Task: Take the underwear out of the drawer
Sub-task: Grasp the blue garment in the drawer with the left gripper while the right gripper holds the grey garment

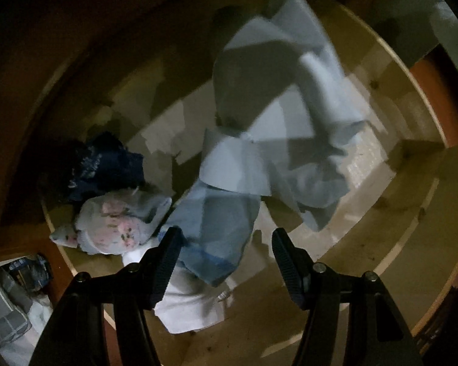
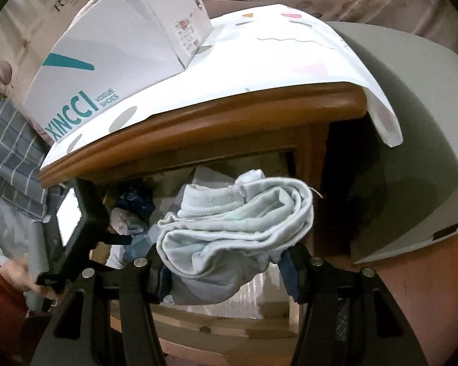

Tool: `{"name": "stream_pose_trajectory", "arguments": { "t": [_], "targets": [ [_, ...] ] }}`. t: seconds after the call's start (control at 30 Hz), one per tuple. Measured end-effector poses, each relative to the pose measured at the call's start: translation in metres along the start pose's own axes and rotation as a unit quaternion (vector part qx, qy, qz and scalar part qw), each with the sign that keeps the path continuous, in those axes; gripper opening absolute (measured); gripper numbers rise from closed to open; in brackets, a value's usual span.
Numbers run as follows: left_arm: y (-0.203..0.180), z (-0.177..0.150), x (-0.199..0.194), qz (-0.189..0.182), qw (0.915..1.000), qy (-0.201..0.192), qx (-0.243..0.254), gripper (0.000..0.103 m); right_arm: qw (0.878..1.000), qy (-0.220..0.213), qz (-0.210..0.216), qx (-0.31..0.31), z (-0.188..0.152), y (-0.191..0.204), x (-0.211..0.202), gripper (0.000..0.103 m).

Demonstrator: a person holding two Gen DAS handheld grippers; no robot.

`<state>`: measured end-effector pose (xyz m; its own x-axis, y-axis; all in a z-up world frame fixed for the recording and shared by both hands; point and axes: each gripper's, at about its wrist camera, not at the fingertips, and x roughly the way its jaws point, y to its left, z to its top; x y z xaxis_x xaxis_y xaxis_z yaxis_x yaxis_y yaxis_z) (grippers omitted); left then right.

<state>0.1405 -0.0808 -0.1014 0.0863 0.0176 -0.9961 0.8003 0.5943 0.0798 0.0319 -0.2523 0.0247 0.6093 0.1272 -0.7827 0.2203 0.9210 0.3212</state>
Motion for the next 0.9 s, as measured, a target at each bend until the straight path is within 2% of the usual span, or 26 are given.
{"name": "stream_pose_trajectory", "arguments": {
  "t": [0.13, 0.3, 0.37, 0.57, 0.63, 0.7, 0.8, 0.9],
  "targets": [
    [0.006, 0.007, 0.015, -0.002, 0.9995, 0.027, -0.015, 0.063, 1.000, 0.005, 0.003, 0.005, 0.000, 0.000, 0.004, 0.054],
    [0.019, 0.013, 0.022, -0.018, 0.9978, 0.036, -0.053, 0.062, 1.000, 0.009, 0.007, 0.009, 0.000, -0.001, 0.007, 0.054],
    [0.027, 0.014, 0.021, -0.025, 0.9967, 0.033, -0.070, 0.052, 1.000, 0.011, 0.008, 0.009, 0.000, -0.005, 0.005, 0.054],
    [0.045, 0.005, 0.012, -0.057, 0.9916, 0.014, -0.116, 0.031, 1.000, 0.014, 0.009, 0.008, 0.000, -0.006, 0.007, 0.054],
    [0.049, -0.003, 0.007, -0.070, 0.9882, 0.009, -0.136, 0.030, 1.000, 0.015, 0.013, 0.007, 0.000, -0.006, 0.008, 0.054],
    [0.050, -0.009, 0.000, -0.060, 0.9889, 0.001, -0.136, 0.029, 1.000, 0.015, 0.011, 0.007, 0.000, -0.007, 0.009, 0.054],
    [0.050, -0.019, -0.009, -0.075, 0.9859, -0.003, -0.149, 0.028, 1.000, 0.016, 0.010, 0.008, 0.000, -0.007, 0.009, 0.054],
    [0.048, -0.032, -0.024, -0.070, 0.9864, -0.019, -0.147, 0.028, 1.000, 0.021, 0.005, 0.008, 0.000, -0.008, 0.011, 0.054]
  ]
}}
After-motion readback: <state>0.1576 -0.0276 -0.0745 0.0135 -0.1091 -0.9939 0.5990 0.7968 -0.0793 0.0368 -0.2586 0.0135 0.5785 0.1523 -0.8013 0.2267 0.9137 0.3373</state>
